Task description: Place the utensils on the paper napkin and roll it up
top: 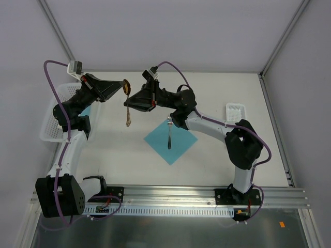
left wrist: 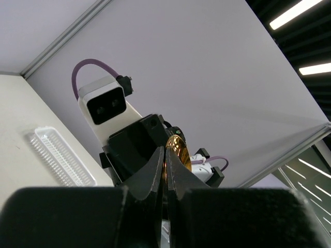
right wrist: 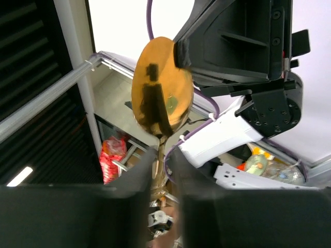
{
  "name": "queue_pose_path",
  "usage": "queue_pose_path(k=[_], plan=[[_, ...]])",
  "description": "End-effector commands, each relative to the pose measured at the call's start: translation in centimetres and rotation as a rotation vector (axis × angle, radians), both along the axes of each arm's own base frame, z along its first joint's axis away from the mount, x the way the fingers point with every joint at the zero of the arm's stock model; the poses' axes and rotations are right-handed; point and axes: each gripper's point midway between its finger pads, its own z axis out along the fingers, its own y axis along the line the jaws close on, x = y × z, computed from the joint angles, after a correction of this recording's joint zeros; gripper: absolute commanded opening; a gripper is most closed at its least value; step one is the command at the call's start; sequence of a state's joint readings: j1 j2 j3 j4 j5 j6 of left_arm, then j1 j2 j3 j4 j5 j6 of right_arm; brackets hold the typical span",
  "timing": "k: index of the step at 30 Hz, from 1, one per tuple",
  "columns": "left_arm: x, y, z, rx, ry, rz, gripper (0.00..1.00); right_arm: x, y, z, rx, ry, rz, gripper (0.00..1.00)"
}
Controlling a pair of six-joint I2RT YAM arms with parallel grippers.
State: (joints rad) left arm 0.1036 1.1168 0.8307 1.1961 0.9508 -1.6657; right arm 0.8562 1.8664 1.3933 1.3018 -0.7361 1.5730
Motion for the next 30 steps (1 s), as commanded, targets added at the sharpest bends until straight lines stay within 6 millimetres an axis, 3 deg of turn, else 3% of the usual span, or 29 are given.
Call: queue_pose_path(k=[1, 3, 5, 12, 13, 15, 16, 18, 19, 21, 23, 26, 27, 29, 30], plan=[[-6.5, -1.0, 3.1, 0.046, -0.435, -0.026, 0.00, -1.2, -2.5, 3.1, 0.190, -0.136, -0.021, 0.36], [-6.3, -1.1, 2.8, 0.075, -0.429, -0.020, 0.00, -0.6, -2.5, 2.3, 0.173, -0.112, -0.032, 0.56], [-6.1, -1.2, 2.7, 0.109, -0.449, 0.001, 0.00, 0.2, -2.8, 1.6, 0.156, -0.091, -0.052, 0.64], [-5.4, -1.7, 0.8, 0.253, -0.431, 0.013, 0.00, 2.7, -5.0, -0.4, 0.095, -0.057, -0.144, 0.66], [-4.7, -1.7, -0.3, 0.275, -0.356, -0.003, 0.00, 3.1, -5.3, -0.9, 0.078, -0.064, -0.162, 0.66], [-4.3, -1.7, -1.0, 0.348, -0.385, 0.014, 0.00, 3.4, -5.7, -1.4, 0.019, -0.077, -0.191, 0.65], [-3.9, -1.7, -2.2, 0.369, -0.321, 0.002, 0.00, 3.7, -6.0, -2.3, -0.025, -0.080, -0.210, 0.63], [-3.2, -1.5, -3.5, 0.434, -0.346, 0.045, 0.00, 4.4, -5.8, -3.9, -0.128, -0.096, -0.255, 0.34], [-3.1, -1.4, -4.0, 0.448, -0.334, 0.052, 0.00, 4.5, -6.3, -3.7, -0.145, -0.118, -0.275, 0.24], [-2.4, -1.3, -5.6, 0.467, -0.281, 0.054, 0.00, 5.3, -6.4, -5.0, -0.208, -0.125, -0.297, 0.07], [-1.8, -1.1, -6.6, 0.482, -0.237, 0.061, 0.00, 5.6, -6.6, -5.6, -0.229, -0.129, -0.286, 0.04], [-0.8, -0.8, -6.9, 0.482, -0.202, 0.087, 0.00, 5.9, -6.9, -6.9, -0.277, -0.132, -0.286, 0.37], [-0.3, -0.6, -7.1, 0.481, -0.184, 0.107, 0.00, 6.2, -6.9, -8.9, -0.349, -0.139, -0.303, 0.40], [0.2, -0.5, -7.2, 0.497, -0.181, 0.125, 0.00, 6.2, -7.3, -10.0, -0.433, -0.174, -0.344, 0.40], [0.5, -0.4, -7.4, 0.503, -0.167, 0.130, 0.00, 6.2, -7.7, -12.3, -0.584, -0.115, -0.335, 0.41]])
